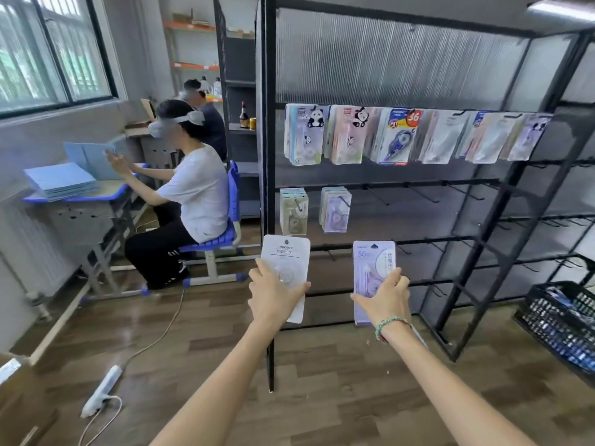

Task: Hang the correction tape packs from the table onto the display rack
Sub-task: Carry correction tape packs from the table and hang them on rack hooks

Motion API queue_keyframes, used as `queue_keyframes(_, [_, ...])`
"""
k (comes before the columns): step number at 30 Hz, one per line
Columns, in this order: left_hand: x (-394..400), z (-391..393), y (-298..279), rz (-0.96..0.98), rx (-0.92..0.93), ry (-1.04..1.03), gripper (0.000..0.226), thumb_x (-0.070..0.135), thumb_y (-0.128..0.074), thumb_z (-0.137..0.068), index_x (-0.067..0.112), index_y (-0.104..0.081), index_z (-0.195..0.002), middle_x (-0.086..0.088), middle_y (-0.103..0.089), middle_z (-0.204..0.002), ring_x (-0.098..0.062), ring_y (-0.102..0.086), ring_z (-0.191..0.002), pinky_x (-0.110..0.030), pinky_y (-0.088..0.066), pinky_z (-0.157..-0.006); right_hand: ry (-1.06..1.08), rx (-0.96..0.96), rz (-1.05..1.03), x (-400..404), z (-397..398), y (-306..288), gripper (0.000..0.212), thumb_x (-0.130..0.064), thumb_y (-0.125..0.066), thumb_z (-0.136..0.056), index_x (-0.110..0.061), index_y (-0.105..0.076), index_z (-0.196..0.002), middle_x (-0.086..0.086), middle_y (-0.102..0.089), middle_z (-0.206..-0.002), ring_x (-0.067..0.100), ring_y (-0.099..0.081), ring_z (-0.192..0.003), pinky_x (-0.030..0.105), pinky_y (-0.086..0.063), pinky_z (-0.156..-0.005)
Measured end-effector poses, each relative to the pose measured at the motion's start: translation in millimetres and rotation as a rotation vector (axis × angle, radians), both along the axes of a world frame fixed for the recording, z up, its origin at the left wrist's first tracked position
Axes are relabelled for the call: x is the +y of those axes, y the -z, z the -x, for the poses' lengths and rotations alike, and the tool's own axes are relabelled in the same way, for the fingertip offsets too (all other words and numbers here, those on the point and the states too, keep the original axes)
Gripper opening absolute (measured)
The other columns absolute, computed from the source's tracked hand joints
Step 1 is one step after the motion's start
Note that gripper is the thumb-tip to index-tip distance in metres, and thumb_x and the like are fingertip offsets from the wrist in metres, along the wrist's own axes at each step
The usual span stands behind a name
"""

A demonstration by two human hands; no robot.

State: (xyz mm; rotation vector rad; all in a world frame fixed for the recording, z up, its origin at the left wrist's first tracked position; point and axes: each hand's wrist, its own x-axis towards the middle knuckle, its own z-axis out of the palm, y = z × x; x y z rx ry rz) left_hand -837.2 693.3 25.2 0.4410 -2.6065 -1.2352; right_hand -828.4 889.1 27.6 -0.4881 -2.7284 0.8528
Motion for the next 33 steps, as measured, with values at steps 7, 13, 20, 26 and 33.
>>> queue_keyframes(7, [22, 96, 3, -0.013, -0.018, 0.002, 0.114, 0.056, -0.081, -0.063, 0.007, -0.017, -0.143, -0.013, -0.039, -0.127, -0.033, -0.049, -0.114, -0.052, -0.05, -0.089, -0.05, -0.014, -0.024, 18, 101, -7, 0.113, -0.042, -0.076, -0.075, -0.001, 0.0, -0.149, 0.015, -0.023, -0.143, 0.031, -0.031, -0.129, 0.041, -0.045, -0.091])
queue_keyframes(13, [35, 161, 8, -0.007, -0.043, -0.02, 0.118, 0.057, -0.081, -0.063, 0.007, -0.013, -0.146, -0.014, -0.037, -0.131, -0.035, -0.048, -0.117, -0.052, -0.049, -0.09, -0.082, -0.04, -0.037, 33, 166, -4, 0.111, -0.041, -0.075, -0.077, -0.001, -0.001, -0.149, 0.015, -0.023, -0.142, 0.031, -0.032, -0.127, 0.041, -0.045, -0.089])
queue_keyframes(20, [48, 197, 15, -0.001, -0.078, -0.083, 0.119, 0.053, -0.081, -0.066, 0.007, -0.009, -0.148, -0.014, -0.034, -0.134, -0.035, -0.045, -0.12, -0.052, -0.047, -0.094, -0.151, -0.077, -0.057, 46, 217, 1, 0.113, -0.044, -0.075, -0.076, -0.001, -0.001, -0.149, 0.013, -0.023, -0.142, 0.029, -0.034, -0.126, 0.039, -0.047, -0.086])
queue_keyframes(26, [60, 216, 20, 0.003, -0.139, -0.144, 0.122, 0.054, -0.079, -0.068, 0.007, -0.003, -0.15, -0.013, -0.03, -0.138, -0.032, -0.041, -0.124, -0.051, -0.045, -0.097, -0.243, -0.12, -0.077, 53, 254, 7, 0.113, -0.046, -0.075, -0.075, -0.002, -0.002, -0.149, 0.013, -0.026, -0.138, 0.028, -0.036, -0.123, 0.038, -0.049, -0.084])
queue_keyframes(33, [72, 232, 27, 0.015, -0.177, -0.211, 0.122, 0.054, -0.08, -0.068, 0.009, -0.002, -0.151, -0.014, -0.029, -0.14, -0.033, -0.039, -0.126, -0.05, -0.042, -0.1, -0.34, -0.172, -0.081, 60, 286, 12, 0.11, -0.046, -0.074, -0.077, -0.002, -0.003, -0.149, 0.013, -0.025, -0.14, 0.029, -0.035, -0.126, 0.038, -0.046, -0.088])
